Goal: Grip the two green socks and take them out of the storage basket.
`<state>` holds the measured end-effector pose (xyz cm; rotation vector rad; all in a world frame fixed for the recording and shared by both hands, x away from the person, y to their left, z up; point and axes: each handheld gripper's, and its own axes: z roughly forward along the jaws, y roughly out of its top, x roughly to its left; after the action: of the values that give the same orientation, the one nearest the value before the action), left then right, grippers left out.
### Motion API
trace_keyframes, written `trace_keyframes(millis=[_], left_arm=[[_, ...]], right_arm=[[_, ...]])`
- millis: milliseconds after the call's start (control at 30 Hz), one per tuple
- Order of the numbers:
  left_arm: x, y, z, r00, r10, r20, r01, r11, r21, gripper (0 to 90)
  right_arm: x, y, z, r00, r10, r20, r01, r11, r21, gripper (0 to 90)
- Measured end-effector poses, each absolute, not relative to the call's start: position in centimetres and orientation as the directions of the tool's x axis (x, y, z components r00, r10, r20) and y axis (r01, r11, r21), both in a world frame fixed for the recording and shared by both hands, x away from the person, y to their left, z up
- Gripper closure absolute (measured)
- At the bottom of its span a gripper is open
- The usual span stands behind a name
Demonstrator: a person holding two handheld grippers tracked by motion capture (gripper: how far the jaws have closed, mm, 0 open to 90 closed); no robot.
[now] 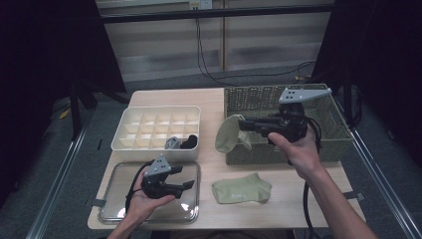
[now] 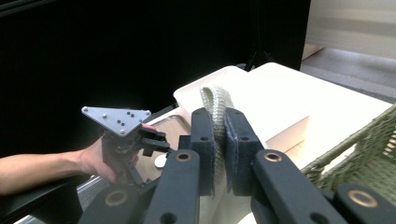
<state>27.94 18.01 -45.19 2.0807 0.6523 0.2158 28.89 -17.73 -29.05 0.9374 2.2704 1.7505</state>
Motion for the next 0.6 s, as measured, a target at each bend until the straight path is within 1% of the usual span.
trace_keyframes(millis=[200,367,500,600], left_arm=[[28.6,17.3,-44.4,0.851,0.516,-0.099,0.350,-0.417,0.839,37.1],[29.1,16.1,-43.6,0.865,0.492,-0.095,0.326,-0.409,0.852,39.4],[29.4,15.0,-43.3,0.875,0.476,-0.091,0.311,-0.407,0.859,39.3],[29.6,14.3,-43.2,0.877,0.472,-0.094,0.312,-0.410,0.857,37.5]], right_arm=[[28.8,-17.2,-29.9,-0.805,0.525,0.275,0.400,0.137,0.906,84.2],[28.7,-16.9,-30.5,-0.806,0.519,0.284,0.408,0.142,0.902,84.3],[28.7,-16.8,-31.2,-0.804,0.517,0.292,0.417,0.142,0.898,84.2],[28.7,-16.7,-31.8,-0.803,0.513,0.303,0.426,0.140,0.894,84.2]])
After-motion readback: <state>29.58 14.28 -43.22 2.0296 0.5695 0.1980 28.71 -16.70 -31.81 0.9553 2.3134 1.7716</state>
